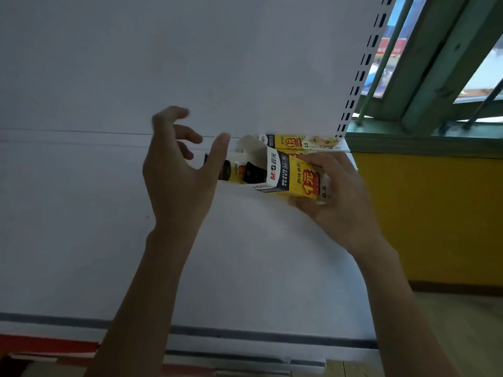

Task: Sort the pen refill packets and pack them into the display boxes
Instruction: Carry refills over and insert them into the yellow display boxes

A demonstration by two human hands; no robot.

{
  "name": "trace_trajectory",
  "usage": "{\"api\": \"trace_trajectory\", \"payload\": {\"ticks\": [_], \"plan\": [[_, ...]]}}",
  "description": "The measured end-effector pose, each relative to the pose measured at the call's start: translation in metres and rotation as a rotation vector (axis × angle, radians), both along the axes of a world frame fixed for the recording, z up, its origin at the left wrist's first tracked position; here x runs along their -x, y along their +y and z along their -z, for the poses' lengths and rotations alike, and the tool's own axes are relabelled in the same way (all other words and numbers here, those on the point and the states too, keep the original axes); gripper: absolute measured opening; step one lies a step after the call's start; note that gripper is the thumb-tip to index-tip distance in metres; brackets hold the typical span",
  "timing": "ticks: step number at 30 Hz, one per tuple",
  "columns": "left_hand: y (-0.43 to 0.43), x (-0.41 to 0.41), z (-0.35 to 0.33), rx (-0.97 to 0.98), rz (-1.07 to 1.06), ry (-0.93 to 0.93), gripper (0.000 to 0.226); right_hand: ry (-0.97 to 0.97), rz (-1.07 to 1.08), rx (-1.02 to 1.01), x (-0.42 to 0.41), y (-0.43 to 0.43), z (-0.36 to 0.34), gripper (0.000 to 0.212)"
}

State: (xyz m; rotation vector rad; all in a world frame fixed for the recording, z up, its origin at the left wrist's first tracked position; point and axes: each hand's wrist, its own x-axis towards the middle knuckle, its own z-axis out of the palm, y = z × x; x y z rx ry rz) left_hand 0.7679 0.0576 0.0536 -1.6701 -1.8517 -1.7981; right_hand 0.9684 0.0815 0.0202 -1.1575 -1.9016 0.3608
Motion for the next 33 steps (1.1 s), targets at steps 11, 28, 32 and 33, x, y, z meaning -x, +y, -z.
{"api": "trace_trajectory", "payload": {"ticks": [11, 28, 32, 33], "plan": [[0.006, -0.002, 0.012, 0.030, 0.194, 0.275, 0.029, -0.180, 0.020, 0.078, -0.002, 0.015, -0.010, 0.066], [-0.031, -0.002, 0.037, 0.562, 0.058, 0.471, 0.054, -0.315, -0.064, 0.078, 0.034, 0.034, 0.004, 0.059], [-0.074, 0.038, 0.034, 0.553, -0.125, 0.396, 0.057, -0.114, -0.260, 0.023, 0.103, 0.016, -0.030, 0.051], [-0.088, 0.050, 0.033, 0.553, -0.178, 0.390, 0.056, -0.095, -0.307, 0.014, 0.126, 0.009, -0.036, 0.050]]}}
